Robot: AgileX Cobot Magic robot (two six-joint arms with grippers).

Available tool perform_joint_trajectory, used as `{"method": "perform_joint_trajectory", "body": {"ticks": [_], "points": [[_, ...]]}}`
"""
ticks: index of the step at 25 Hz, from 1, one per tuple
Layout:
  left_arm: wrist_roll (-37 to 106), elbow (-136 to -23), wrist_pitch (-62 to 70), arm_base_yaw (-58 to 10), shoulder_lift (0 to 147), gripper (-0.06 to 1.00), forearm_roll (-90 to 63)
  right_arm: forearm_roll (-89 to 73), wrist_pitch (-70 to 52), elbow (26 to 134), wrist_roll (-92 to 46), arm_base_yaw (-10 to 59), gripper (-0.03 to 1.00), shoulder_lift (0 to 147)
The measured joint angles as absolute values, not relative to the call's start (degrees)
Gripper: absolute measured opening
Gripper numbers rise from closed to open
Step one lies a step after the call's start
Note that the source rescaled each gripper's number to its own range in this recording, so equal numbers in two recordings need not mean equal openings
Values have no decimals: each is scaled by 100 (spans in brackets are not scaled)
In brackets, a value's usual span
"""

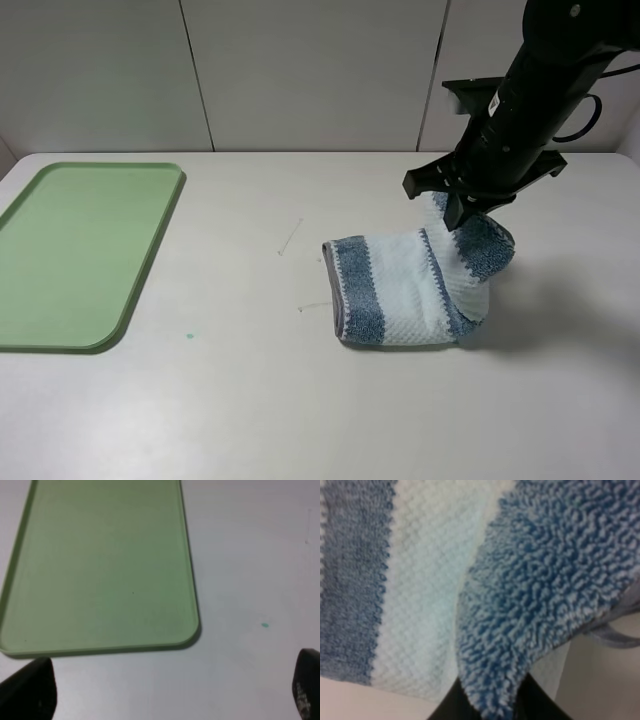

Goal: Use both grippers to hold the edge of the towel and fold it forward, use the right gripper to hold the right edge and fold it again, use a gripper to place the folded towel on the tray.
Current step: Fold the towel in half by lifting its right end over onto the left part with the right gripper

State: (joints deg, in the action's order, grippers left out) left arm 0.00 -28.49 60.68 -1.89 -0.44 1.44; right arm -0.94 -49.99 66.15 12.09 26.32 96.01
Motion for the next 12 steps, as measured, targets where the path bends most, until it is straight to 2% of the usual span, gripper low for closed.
{"method": "perform_joint_trajectory", "body": {"ticks": [12], "points": [[0, -2849, 6068, -189, -44, 94, 144, -72, -4934, 6646, 1375, 3246, 6, 9804]]}}
